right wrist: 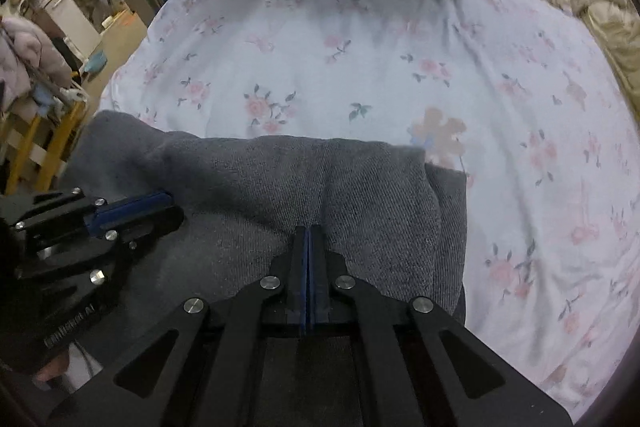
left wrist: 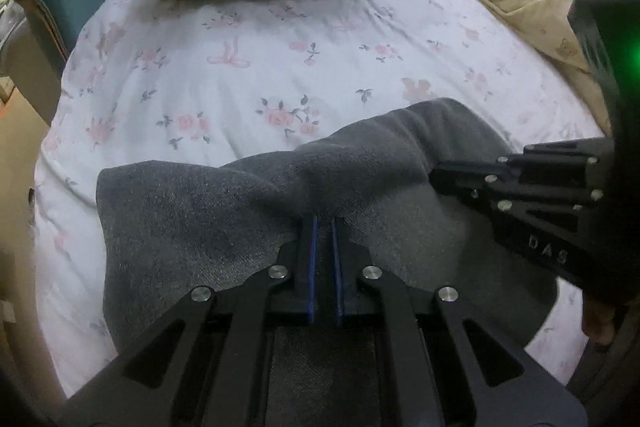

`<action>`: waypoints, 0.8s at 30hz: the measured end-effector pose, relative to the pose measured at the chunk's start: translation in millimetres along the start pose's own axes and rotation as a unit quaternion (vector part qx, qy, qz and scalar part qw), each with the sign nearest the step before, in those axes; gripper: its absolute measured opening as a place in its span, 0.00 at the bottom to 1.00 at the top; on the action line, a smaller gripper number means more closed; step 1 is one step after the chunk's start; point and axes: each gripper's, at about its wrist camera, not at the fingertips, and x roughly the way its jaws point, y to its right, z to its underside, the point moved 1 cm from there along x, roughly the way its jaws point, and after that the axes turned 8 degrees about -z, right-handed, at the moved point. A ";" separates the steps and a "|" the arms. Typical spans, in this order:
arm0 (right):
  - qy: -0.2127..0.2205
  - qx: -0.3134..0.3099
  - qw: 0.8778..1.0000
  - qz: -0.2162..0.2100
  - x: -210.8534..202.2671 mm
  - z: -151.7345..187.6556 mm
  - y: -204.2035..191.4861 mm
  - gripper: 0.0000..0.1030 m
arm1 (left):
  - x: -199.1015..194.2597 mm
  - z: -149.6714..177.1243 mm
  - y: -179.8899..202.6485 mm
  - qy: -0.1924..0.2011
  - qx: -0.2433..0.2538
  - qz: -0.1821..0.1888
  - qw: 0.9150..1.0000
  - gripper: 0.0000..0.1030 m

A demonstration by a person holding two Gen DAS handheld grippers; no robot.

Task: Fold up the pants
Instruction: 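Grasp the folded grey bundle with both grippers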

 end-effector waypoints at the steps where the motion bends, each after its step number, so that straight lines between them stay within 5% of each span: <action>1: -0.003 0.009 1.000 -0.004 2.6 -0.4 3.3 0.00 | 5.3 -0.1 -4.4 -0.007 -0.008 0.010 1.000 0.06; 5: -0.004 0.014 1.000 -0.014 2.9 -2.0 6.9 0.00 | 4.4 -4.5 -18.0 -0.016 -0.030 0.043 0.998 0.04; 8: 0.023 0.043 0.996 -0.072 -25.3 -6.0 12.5 0.03 | -23.9 -8.9 -29.5 -0.004 -0.080 0.069 0.994 0.04; 12: 0.075 0.024 0.990 -0.118 -52.4 -17.6 -5.7 0.03 | -47.6 -12.6 -41.1 0.046 -0.094 0.050 0.993 0.04; 17: 0.036 -0.012 0.996 -0.084 -8.5 -22.1 -30.1 0.02 | -14.2 -11.9 -65.0 0.022 -0.127 0.013 0.992 0.01; 21: 0.040 -0.033 0.998 -0.039 14.5 -17.9 -36.7 0.01 | -1.6 -10.6 -57.1 0.016 -0.090 -0.010 0.996 0.01; 24: 0.046 -0.011 0.997 -0.065 -5.0 -19.4 -30.7 0.01 | -15.6 -10.9 -63.6 0.017 -0.124 0.002 0.992 0.01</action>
